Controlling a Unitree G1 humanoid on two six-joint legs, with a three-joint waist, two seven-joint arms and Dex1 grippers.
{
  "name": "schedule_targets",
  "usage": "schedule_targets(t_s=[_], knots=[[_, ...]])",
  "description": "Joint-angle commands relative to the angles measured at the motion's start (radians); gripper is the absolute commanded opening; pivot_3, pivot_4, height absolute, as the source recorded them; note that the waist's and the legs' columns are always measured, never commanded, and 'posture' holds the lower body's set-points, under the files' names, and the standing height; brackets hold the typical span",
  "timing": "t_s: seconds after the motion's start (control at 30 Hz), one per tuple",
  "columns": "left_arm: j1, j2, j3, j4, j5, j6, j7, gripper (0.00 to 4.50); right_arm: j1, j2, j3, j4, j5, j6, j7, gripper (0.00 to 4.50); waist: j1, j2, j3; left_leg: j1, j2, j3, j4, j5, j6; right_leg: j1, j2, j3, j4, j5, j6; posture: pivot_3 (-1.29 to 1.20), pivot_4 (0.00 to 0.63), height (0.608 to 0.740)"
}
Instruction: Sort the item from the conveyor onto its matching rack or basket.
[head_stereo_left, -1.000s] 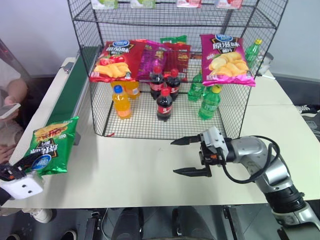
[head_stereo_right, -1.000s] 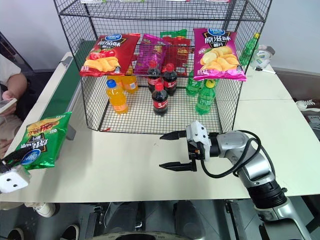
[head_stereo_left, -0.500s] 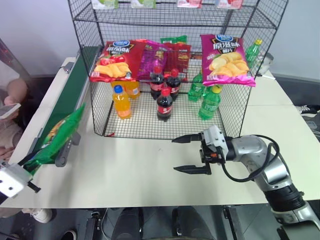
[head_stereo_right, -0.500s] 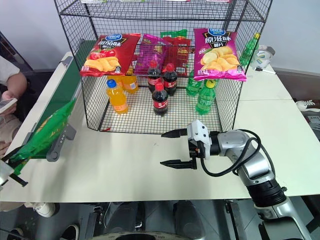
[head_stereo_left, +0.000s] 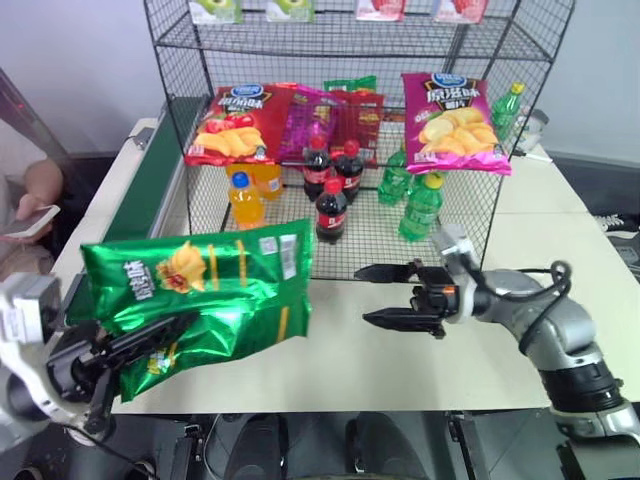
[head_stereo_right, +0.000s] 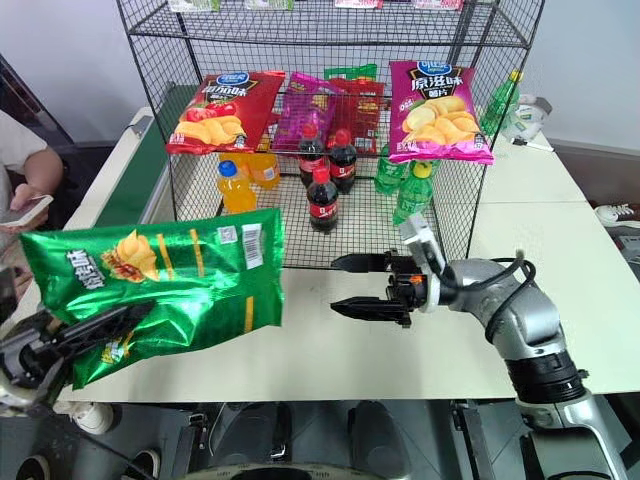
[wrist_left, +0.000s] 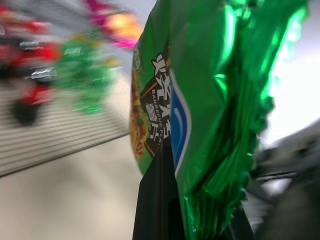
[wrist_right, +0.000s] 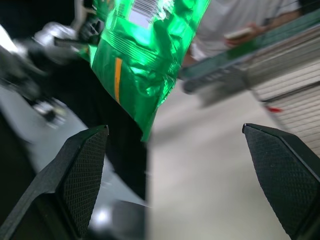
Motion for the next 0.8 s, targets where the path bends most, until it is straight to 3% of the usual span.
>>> schedule_targets(t_s=[0.03, 0.17, 0.2, 0.43, 0.8], knots=[[-0.136, -0.009, -0.081, 0.081, -0.098, 0.127, -0.009, 0.04, 0.007, -0.007, -0.069, -0.033, 0.127, 0.117, -0.036, 4.5, 0.001, 0.0, 0.0, 0.0, 0.0, 0.0, 0.0, 0.0, 0.0, 0.0, 0.001, 0.0, 0.0, 0.0, 0.0, 0.0, 0.15, 0.739], [-0.263, -0.041, -0.174, 0.117, -0.128, 0.25, -0.018, 0.04, -0.007, 0.053, -0.113, -0.073, 0.27, 0.206, -0.134, 4.5, -0.006, 0.0, 0.0, -0.001, 0.001, 0.0, -0.001, 0.0, 0.0, -0.002, 0.003, 0.002, -0.001, 0.0, 0.0, 0.0, 0.15, 0.739], [-0.293, -0.063, -0.213, 0.116, -0.081, 0.261, -0.029, 0.04, -0.009, 0.066, -0.108, -0.094, 0.282, 0.213, -0.151, 4.5, -0.006, 0.0, 0.0, -0.002, 0.001, 0.0, -0.001, 0.0, 0.0, -0.003, 0.003, 0.002, -0.001, 0.0, 0.0, 0.0, 0.15, 0.739], [-0.451, -0.179, -0.332, 0.178, 0.056, 0.338, -0.068, 0.04, -0.022, 0.125, -0.023, -0.135, 0.246, 0.224, -0.192, 4.5, -0.001, 0.0, 0.0, -0.003, 0.001, 0.0, -0.001, 0.0, 0.0, -0.004, 0.003, 0.002, -0.001, 0.0, 0.001, 0.0, 0.15, 0.739], [-0.535, -0.294, -0.413, 0.211, 0.4, 0.25, -0.178, 0.04, -0.075, 0.136, 0.009, -0.126, 0.318, 0.34, -0.196, 4.5, -0.001, 0.0, 0.0, -0.004, 0.001, 0.0, -0.002, 0.0, 0.0, -0.004, 0.003, 0.002, -0.002, 0.0, 0.001, 0.0, 0.15, 0.739]])
